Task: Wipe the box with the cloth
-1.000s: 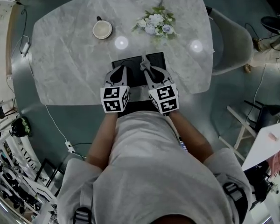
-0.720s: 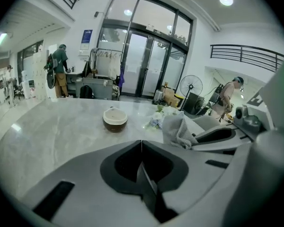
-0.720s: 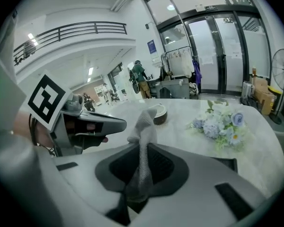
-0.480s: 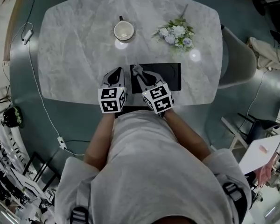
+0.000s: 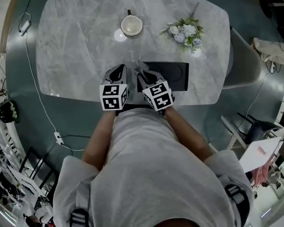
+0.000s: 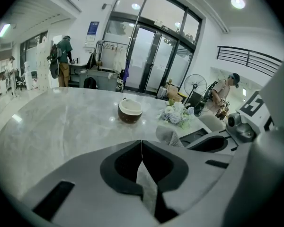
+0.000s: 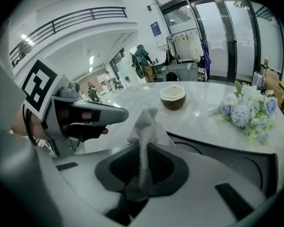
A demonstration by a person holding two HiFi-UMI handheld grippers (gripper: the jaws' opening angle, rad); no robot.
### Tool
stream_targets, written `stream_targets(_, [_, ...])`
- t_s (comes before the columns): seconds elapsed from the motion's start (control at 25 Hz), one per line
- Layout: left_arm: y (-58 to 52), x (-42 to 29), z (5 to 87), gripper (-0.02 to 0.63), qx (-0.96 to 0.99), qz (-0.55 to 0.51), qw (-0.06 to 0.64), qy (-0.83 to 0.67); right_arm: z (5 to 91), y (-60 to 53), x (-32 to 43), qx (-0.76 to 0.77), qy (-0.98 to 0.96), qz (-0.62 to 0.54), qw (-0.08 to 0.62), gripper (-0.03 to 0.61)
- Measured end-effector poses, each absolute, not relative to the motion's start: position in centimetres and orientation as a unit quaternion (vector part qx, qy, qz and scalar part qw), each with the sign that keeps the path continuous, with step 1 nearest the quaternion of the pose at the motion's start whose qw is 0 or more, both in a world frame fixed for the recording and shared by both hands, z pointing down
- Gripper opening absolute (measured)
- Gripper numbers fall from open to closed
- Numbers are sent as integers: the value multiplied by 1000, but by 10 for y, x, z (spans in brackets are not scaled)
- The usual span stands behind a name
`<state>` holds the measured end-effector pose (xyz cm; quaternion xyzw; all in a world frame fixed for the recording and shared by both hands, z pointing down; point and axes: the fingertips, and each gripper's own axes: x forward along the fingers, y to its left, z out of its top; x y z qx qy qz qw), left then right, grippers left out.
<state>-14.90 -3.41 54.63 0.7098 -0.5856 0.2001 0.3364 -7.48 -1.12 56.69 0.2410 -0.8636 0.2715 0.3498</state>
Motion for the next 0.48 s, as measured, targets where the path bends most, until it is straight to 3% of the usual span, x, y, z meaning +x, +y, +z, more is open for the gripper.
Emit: stream_targets(0.48, [-49, -120, 546, 25, 735, 203, 338, -552, 575, -14, -53, 265, -853, 244, 378, 60])
